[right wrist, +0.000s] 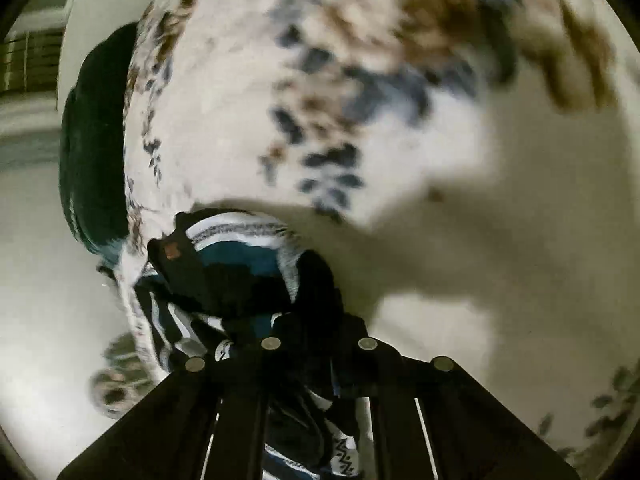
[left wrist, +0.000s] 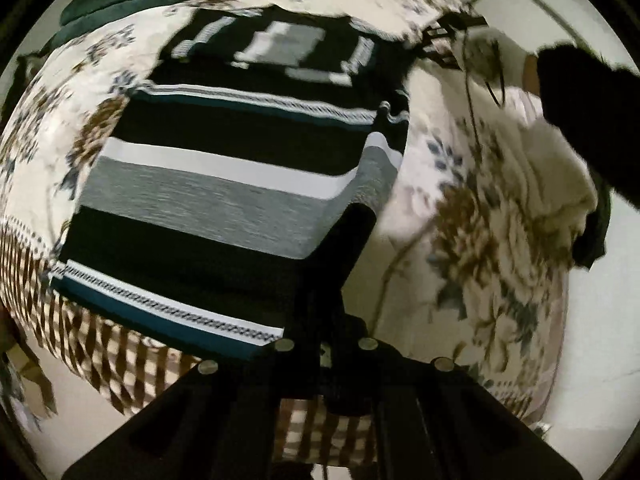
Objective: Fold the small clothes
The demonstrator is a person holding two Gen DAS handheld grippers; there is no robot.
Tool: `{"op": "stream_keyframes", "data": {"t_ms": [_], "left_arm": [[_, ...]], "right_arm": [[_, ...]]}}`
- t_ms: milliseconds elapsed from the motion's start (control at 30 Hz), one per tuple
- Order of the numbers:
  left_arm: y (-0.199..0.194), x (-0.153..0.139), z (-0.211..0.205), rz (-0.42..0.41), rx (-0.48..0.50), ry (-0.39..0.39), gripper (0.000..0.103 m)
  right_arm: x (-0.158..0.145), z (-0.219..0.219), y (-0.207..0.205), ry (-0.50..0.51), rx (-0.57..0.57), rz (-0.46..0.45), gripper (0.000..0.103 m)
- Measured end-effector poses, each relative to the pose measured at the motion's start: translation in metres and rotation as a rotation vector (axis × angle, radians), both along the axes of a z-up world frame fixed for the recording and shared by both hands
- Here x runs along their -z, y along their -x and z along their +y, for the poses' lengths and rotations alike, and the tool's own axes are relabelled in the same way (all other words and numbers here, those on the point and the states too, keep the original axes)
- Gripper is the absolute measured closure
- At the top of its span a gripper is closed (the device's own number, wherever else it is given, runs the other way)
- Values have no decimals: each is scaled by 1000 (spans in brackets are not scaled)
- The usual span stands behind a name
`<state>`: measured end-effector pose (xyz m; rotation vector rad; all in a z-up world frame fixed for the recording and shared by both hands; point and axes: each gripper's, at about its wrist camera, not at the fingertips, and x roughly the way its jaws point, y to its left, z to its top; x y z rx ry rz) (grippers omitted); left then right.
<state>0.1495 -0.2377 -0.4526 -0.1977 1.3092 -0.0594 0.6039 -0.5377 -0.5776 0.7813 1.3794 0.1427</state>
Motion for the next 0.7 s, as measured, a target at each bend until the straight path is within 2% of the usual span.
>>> {"op": "stream_keyframes", "data": {"t_ms": [67, 200, 300, 400, 533, 700], "left_arm": [[2, -6, 15, -11, -36, 18, 102], [7, -20, 73, -32, -151, 69, 102], [9, -22, 121, -34, -243, 118, 102], [11, -15, 177, -33, -341, 178, 102], [17, 6, 245, -20, -448, 237, 102], [22, 47, 306, 14, -558, 323, 102]], "right_arm": [[-28, 21, -6, 44, -47, -18, 95], [-90, 68, -20, 136, -144, -52, 95], [-137, 121, -26, 194, -214, -79, 95], [-163, 183, -32, 253, -272, -89, 95], [-166, 283, -43, 326, -343, -90, 95], [-131, 411, -63, 428, -420, -75, 96]]}}
